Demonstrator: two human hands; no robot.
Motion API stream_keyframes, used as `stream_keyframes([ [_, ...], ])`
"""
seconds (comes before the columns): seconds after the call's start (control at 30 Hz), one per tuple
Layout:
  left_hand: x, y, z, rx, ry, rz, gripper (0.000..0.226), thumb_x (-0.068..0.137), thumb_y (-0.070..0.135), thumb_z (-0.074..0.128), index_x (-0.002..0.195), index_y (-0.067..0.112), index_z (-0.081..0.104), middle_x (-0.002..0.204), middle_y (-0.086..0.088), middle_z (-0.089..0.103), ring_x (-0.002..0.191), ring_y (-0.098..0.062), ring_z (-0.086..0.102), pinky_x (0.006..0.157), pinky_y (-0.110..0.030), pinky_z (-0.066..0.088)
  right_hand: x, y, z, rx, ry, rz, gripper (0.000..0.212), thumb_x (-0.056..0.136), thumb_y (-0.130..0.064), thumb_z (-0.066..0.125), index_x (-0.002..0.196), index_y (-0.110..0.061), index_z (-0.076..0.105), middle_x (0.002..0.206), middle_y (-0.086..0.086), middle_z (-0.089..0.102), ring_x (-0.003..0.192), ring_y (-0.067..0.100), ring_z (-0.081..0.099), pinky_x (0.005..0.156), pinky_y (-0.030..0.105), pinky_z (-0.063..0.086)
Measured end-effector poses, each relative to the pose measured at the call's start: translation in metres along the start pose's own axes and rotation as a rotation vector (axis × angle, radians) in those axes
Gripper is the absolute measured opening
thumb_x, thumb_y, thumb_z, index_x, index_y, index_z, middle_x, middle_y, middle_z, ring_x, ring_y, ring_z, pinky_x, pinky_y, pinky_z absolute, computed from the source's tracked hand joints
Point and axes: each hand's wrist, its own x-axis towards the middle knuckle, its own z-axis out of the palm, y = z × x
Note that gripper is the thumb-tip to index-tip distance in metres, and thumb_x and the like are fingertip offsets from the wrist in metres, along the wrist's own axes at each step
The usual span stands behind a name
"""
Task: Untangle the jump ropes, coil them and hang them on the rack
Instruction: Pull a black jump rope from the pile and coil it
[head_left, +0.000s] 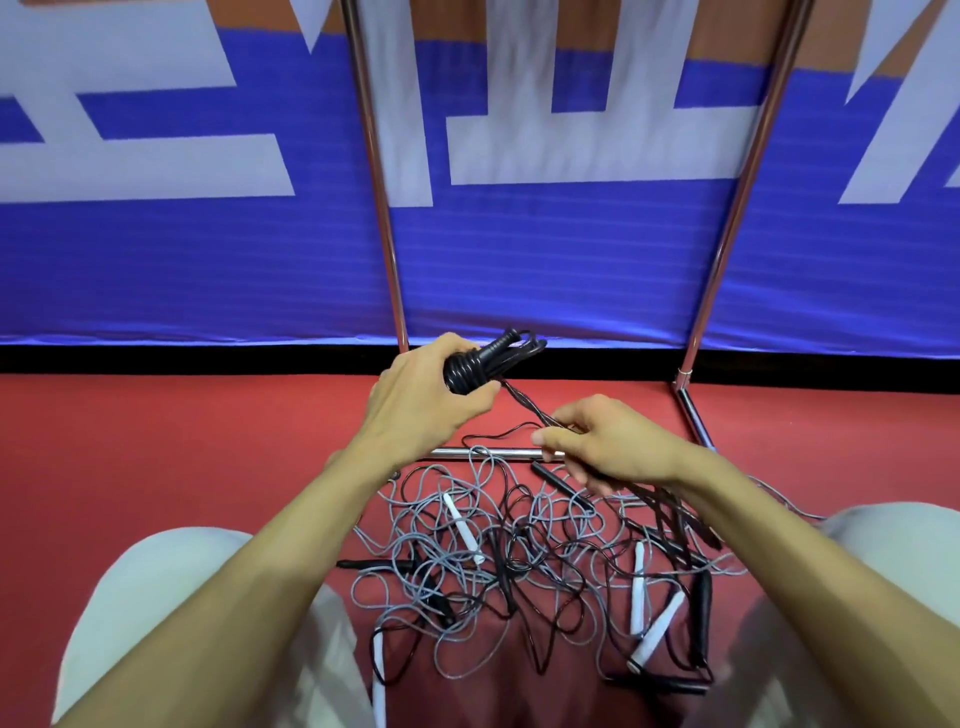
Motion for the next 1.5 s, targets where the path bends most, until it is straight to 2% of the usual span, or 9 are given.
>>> stream_keyframes([
  [0.17,0.003,-0.004,0.004,0.226,0.002,0.001,0.03,0.079,0.041,0.071,0.102,0.032,0.055,0.089,0.014,0.058,0.091,-0.024,0.059,0.072,-0.033,0.038,-0.01,-0.005,0.0,-0.267,-0.058,0.004,0.02,0.097,-0.023,0.054,0.086,-0.007,0.057,0.05,-0.003,0.058,0.034,0.009,0.048,0.042,0.02,0.039],
  [0.27,0.007,-0.009,0.003,0.308,-0.043,-0.006,0.031,0.082,0.039,0.069,0.105,0.028,0.051,0.097,0.01,0.059,0.091,-0.027,0.059,0.072,-0.033,0.037,-0.02,-0.009,-0.001,-0.59,-0.018,-0.061,0.021,0.098,-0.03,0.048,0.096,-0.01,0.056,0.07,0.004,0.06,0.062,0.023,0.054,0.059,0.026,0.037],
  [0.47,0.004,-0.006,0.015,0.483,-0.268,0.061,0.032,0.085,0.037,0.063,0.115,0.032,0.052,0.1,0.006,0.064,0.091,-0.025,0.061,0.07,-0.031,0.038,-0.033,-0.025,0.011,-0.962,0.126,-0.449,0.018,0.099,-0.025,0.037,0.108,-0.018,0.051,0.101,0.002,0.062,0.082,0.033,0.06,0.058,0.035,0.037],
  [0.67,-0.008,0.007,0.016,0.51,-0.49,0.256,0.02,0.083,0.04,0.061,0.1,0.034,0.051,0.086,0.008,0.061,0.079,-0.021,0.057,0.063,-0.034,0.043,-0.024,-0.022,-0.008,-0.753,0.435,-0.655,0.031,0.092,-0.039,0.041,0.095,-0.024,0.068,0.08,-0.008,0.063,0.07,0.021,0.063,0.048,0.026,0.036],
  [0.83,-0.015,0.023,0.012,0.379,-0.499,0.245,0.05,0.069,0.081,0.054,0.101,0.044,0.062,0.063,0.01,0.056,0.063,-0.008,0.053,0.059,-0.029,0.04,-0.014,-0.013,-0.018,-0.421,0.606,-0.537,0.018,0.088,-0.035,0.055,0.091,-0.024,0.069,0.082,-0.01,0.064,0.078,0.017,0.061,0.064,0.035,0.049],
  [1.03,-0.031,0.029,0.007,-0.016,-0.525,0.251,0.027,0.079,0.056,0.058,0.079,0.029,0.059,0.055,0.007,0.045,0.049,-0.01,0.04,0.052,-0.03,0.033,-0.003,-0.002,-0.019,-0.267,0.552,-0.514,0.016,0.089,-0.031,0.053,0.09,-0.022,0.067,0.083,-0.014,0.057,0.08,0.009,0.056,0.072,0.041,0.049],
  [1.23,-0.021,0.031,-0.017,-0.511,-0.343,0.088,0.015,0.078,0.035,0.062,0.075,0.02,0.059,0.058,-0.001,0.057,0.041,-0.018,0.048,0.04,-0.024,0.036,0.003,0.007,-0.015,-0.246,0.448,-0.469,0.02,0.092,-0.012,0.045,0.092,-0.026,0.06,0.08,-0.01,0.059,0.075,0.006,0.053,0.069,0.025,0.041],
  [1.4,-0.011,0.03,-0.022,-0.813,-0.129,-0.14,0.027,0.095,0.022,0.052,0.122,0.026,0.059,0.062,-0.011,0.057,0.04,-0.023,0.047,0.039,-0.023,0.035,0.012,0.01,0.004,-0.201,0.332,-0.272,0.021,0.09,-0.006,0.046,0.091,-0.022,0.06,0.083,-0.014,0.052,0.069,-0.001,0.05,0.064,0.021,0.037],
  [1.5,-0.008,0.023,-0.018,-0.797,-0.058,-0.195,0.014,0.096,0.021,0.053,0.104,0.025,0.064,0.064,-0.01,0.058,0.043,-0.023,0.047,0.041,-0.024,0.035,0.013,0.007,0.012,-0.196,0.238,-0.213,0.024,0.089,-0.005,0.046,0.09,-0.021,0.064,0.084,-0.007,0.045,0.069,0.006,0.048,0.065,0.024,0.038],
])
